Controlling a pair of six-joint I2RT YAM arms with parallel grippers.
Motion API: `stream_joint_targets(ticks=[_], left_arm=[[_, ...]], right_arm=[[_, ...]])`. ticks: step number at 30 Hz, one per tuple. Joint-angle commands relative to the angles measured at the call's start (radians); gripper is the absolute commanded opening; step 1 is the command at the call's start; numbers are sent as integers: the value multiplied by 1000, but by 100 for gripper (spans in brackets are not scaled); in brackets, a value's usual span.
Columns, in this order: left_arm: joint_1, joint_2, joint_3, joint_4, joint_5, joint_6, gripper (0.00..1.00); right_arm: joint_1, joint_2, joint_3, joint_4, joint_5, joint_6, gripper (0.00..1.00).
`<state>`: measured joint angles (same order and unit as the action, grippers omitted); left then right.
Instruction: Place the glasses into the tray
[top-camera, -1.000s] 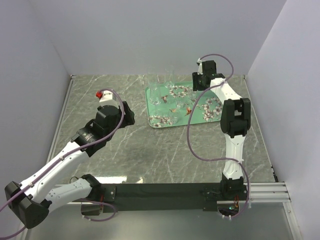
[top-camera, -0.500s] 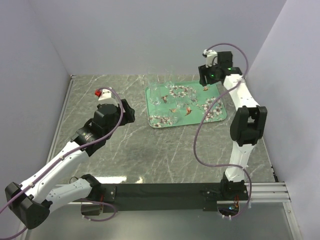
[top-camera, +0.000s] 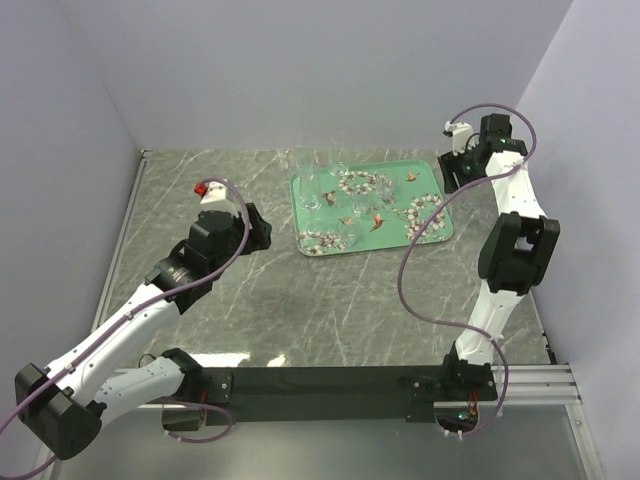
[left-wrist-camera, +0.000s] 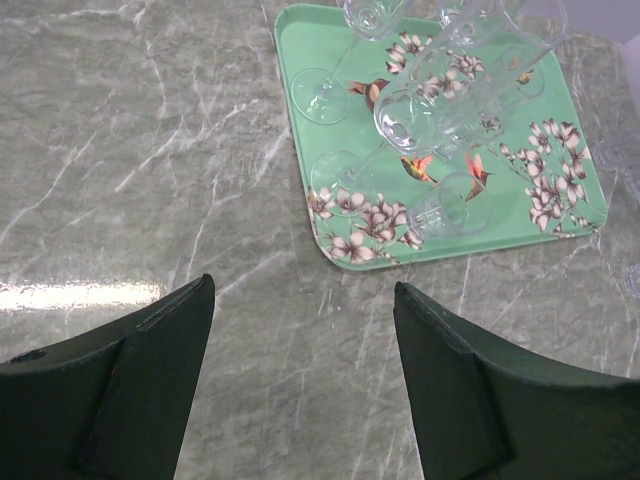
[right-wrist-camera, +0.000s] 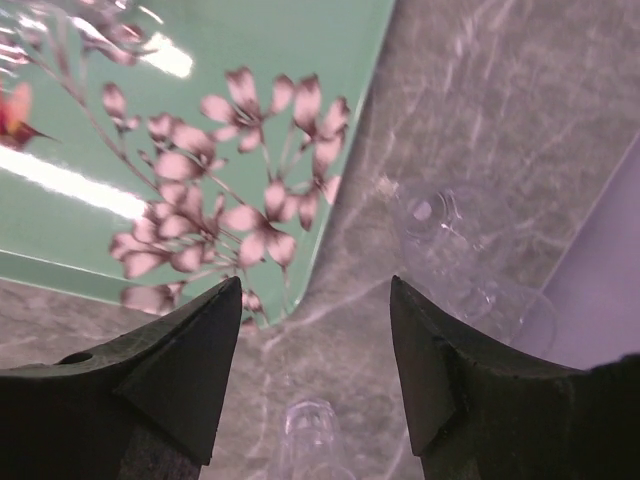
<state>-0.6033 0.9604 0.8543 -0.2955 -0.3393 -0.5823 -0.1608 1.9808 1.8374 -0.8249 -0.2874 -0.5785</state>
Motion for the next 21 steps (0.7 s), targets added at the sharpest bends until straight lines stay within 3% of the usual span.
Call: stream_joint_targets(ticks=[1, 8, 13, 21], left_arm=[[13, 3, 5, 55, 37, 29, 78], [14, -2, 12, 35, 43, 18, 78], [17, -31, -12, 36, 37, -13, 78], [17, -46, -20, 26, 36, -31, 77]], right_arm=[[-8, 61, 112, -45, 94, -17, 67], [-19, 162, 195, -75, 137, -11, 62], [-20, 179, 154, -43, 172, 14, 49], [-28, 208, 122, -11, 218, 31, 44]])
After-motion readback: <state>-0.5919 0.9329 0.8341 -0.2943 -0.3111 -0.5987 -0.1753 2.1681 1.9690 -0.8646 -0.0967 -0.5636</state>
